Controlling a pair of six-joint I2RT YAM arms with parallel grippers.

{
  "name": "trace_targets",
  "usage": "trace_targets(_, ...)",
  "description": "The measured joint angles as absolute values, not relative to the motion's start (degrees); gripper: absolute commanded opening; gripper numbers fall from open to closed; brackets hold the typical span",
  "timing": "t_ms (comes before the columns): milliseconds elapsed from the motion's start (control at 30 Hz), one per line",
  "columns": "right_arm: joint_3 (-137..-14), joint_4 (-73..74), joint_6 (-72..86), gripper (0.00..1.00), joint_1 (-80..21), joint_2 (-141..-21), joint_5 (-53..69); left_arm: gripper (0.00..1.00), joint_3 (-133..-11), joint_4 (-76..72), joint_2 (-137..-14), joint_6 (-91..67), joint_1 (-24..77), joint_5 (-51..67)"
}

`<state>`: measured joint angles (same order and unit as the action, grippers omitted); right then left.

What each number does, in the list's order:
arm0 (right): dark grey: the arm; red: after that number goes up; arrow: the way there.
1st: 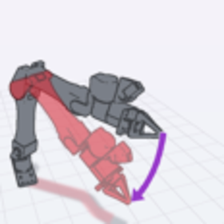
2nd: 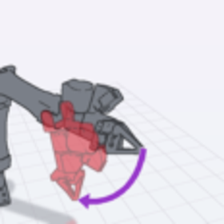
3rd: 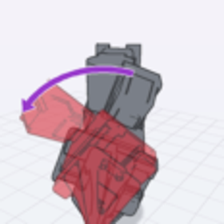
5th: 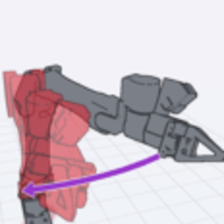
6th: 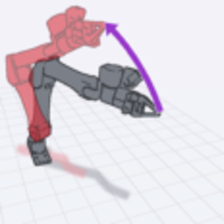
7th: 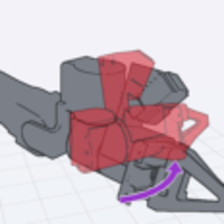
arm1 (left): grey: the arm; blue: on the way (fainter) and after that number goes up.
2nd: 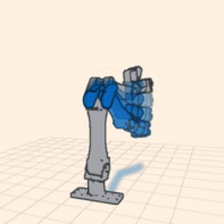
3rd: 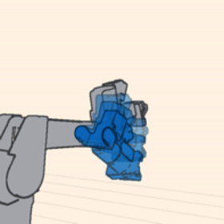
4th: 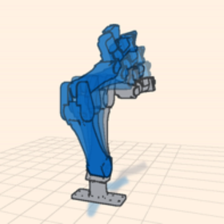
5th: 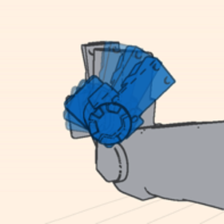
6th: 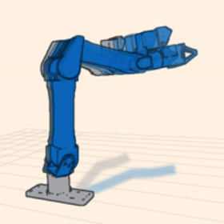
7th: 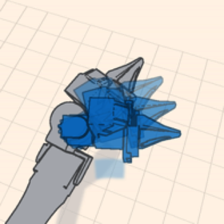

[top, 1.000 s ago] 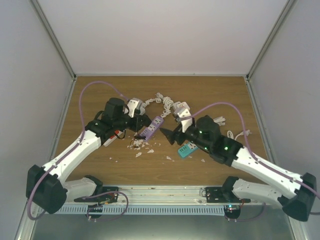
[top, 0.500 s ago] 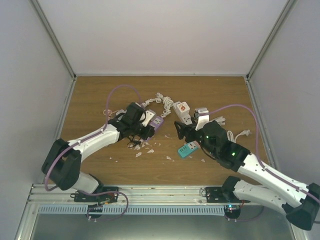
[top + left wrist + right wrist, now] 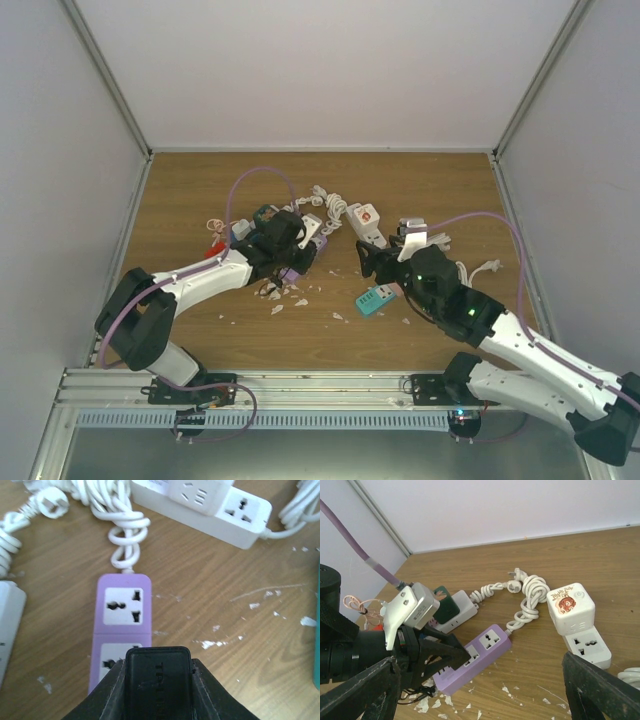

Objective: Insert the plug

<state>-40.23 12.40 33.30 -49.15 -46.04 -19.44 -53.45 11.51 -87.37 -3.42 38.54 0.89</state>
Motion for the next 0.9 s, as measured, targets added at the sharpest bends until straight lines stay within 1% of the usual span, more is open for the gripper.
trace_targets(167, -40.2, 12.9, 33.5, 0.88, -49.1, -46.0, -19.5, 0.12, -53.4, 9.6, -87.6, -2.2, 38.5, -1.4)
trace_targets(500, -40.2, 13.6, 34.6, 0.88, -49.1, -46.0, -19.5, 0.11, -53.4, 7.7, -92.3, -1.7, 37.8, -1.6)
trace_targets(900, -40.2, 14.2, 35.0, 0.88, -49.1, -46.0, -19.5, 0.11, -53.1, 6.1, -93.1, -1.9, 37.2, -1.6)
